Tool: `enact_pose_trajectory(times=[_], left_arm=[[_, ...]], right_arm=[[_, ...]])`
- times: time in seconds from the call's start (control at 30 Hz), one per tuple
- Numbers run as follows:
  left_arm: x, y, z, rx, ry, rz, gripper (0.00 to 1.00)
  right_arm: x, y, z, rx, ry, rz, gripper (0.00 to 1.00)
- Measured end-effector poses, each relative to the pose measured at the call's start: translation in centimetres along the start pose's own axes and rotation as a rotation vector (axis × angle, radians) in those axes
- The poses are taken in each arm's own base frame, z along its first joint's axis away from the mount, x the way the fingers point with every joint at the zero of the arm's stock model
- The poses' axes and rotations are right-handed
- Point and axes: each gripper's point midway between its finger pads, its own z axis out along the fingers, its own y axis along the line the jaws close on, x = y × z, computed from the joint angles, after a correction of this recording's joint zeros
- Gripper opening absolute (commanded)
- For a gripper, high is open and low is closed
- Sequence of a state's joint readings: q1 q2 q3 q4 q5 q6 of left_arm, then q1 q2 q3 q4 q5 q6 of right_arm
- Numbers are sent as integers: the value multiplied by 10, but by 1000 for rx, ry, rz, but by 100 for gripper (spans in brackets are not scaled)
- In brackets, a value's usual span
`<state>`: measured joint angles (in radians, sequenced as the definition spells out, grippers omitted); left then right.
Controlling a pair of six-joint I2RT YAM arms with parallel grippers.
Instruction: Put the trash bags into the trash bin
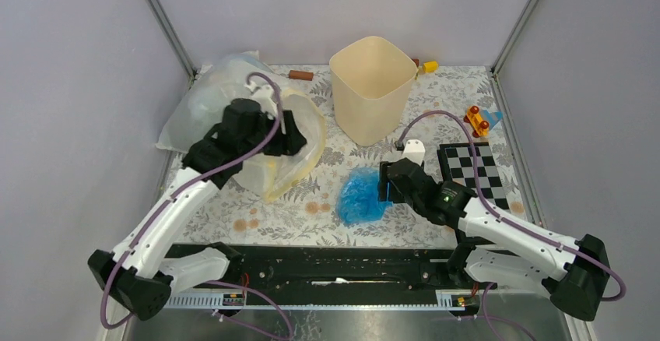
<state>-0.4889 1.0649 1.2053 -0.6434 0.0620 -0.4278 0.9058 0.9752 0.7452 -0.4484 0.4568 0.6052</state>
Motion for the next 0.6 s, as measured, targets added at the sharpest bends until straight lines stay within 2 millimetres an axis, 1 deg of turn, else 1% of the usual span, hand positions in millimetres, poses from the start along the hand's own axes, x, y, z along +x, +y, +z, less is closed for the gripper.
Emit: enact_pose_trajectory(times=[0.07,0.13,0.17,0.23,0.33,0.4,0.47,0.53,0.6], left_arm=[[32,-14,13,62,97,25,57],[69,-23,28,106,196,50,57],[77,-30,28,125,218,63,57],[103,-39,36,162,275,82,58],[135,-49,45,199,339,100,62],[151,-53,50,215,366,104,66],[163,-56,57,226,380,102,67],[173,-57,63,234,393,98,67],[188,-57,69,239,419,91,67]], right_arm=[[9,0,3,6,41,-13,53],[17,1,6,1,72,-16,51],[21,3,7,-8,86,-15,51],[27,4,11,-13,103,-18,52],[39,8,22,-12,139,-26,55],[47,8,30,-4,163,-36,57],[54,8,38,7,178,-44,56],[59,8,44,15,187,-51,48],[63,8,50,21,194,-59,22]])
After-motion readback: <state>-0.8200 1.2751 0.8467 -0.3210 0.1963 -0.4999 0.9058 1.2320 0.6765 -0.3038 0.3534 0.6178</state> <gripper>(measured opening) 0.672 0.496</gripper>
